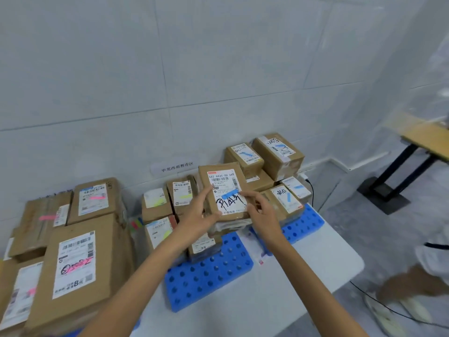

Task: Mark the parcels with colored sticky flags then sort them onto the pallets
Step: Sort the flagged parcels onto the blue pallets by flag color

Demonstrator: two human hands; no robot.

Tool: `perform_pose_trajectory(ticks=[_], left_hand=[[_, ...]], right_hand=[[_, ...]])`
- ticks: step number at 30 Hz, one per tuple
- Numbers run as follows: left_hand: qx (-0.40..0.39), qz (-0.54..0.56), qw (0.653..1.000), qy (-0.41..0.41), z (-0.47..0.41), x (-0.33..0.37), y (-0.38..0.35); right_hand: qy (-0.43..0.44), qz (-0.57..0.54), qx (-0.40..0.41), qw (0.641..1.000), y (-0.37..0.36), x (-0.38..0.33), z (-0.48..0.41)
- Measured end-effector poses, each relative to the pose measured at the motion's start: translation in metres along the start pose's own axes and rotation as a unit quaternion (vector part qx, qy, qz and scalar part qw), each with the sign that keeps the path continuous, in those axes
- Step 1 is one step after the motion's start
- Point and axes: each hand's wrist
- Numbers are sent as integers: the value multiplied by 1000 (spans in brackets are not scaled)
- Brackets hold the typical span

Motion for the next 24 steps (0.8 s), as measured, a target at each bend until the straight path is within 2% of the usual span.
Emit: perform_pose_trajectory(ticks=[4,9,12,14,17,24], left_hand=[[-96,-10,994,57,-42,15,-45],[-110,19,985,129,-104,12,-110],[-122,1,977,174,-132,9,-144],[-125,-12,975,183,-145,5,-160],[-125,-43,974,183,-158,-7,-175],[-139,-74,973,167,-159,-11,-175]], right_hand=[[-40,15,9,999,55,36,-34],[-65,92,-20,993,110,90,-80],[-47,189,-65,979,127,120,-103],[-19,247,-104,963,129,134,-112],[-8,273,-136,952,131,151,-118],[1,297,-145,944,139,170,-123]])
Point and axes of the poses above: each hand's wrist, its own z-axis away from the middle knuckle, its own y-axis out of the back of the hand, x = y × z, and after that the axes turned 1 degree about -x, right-handed
